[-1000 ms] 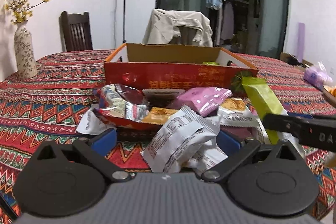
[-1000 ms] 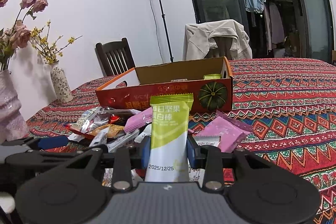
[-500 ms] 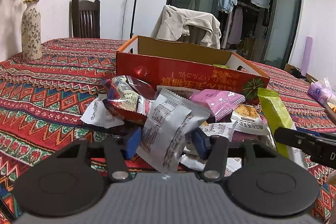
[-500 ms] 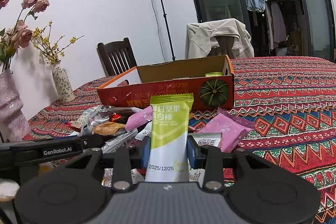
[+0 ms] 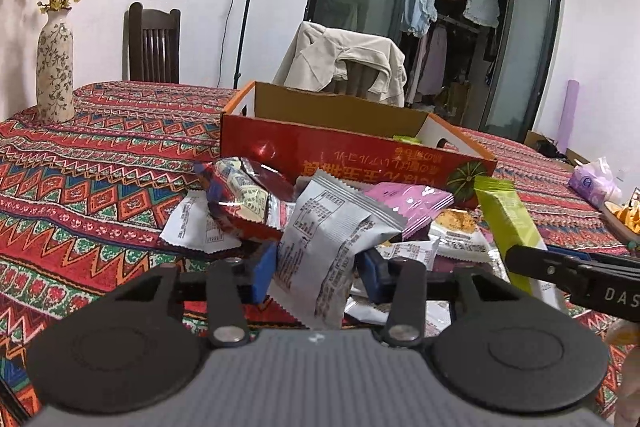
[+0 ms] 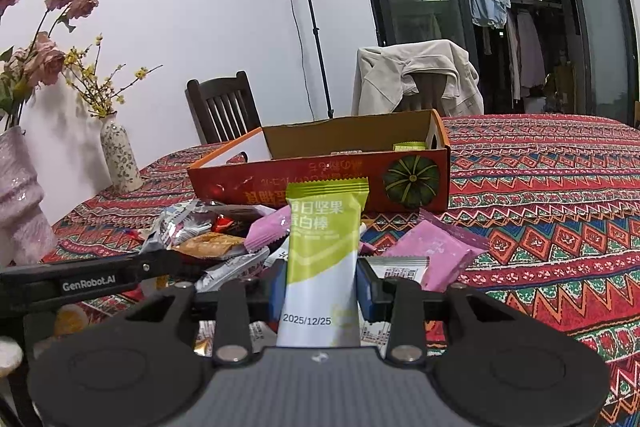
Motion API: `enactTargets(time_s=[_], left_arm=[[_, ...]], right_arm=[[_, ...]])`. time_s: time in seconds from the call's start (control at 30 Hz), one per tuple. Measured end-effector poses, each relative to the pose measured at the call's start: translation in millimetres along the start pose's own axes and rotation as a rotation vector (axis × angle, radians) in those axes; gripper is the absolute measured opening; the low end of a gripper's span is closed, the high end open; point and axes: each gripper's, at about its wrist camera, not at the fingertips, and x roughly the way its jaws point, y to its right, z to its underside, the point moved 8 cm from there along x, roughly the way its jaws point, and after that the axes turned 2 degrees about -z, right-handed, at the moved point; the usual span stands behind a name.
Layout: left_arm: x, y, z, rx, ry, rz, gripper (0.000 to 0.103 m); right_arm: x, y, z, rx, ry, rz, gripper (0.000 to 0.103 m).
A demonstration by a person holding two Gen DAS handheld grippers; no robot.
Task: Organize snacks
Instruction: 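Carry both snacks over the box and open both grippers inside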
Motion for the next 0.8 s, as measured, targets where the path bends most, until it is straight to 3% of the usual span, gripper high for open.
enactTargets(time_s=[0.37,0.8], left_arm=[[-19.1,10.1,-37.2,0.034,0.101,0.039,0.045],[-9.2,30.5,-114.7,0.087,0.213,0.042,0.045]], right_arm=[[-3.5,-8.0,-19.5,-0.033,0.05,0.018,0.035],[9.3,-9.7,-81.7,-0.063,0.129,0.044,0.035]])
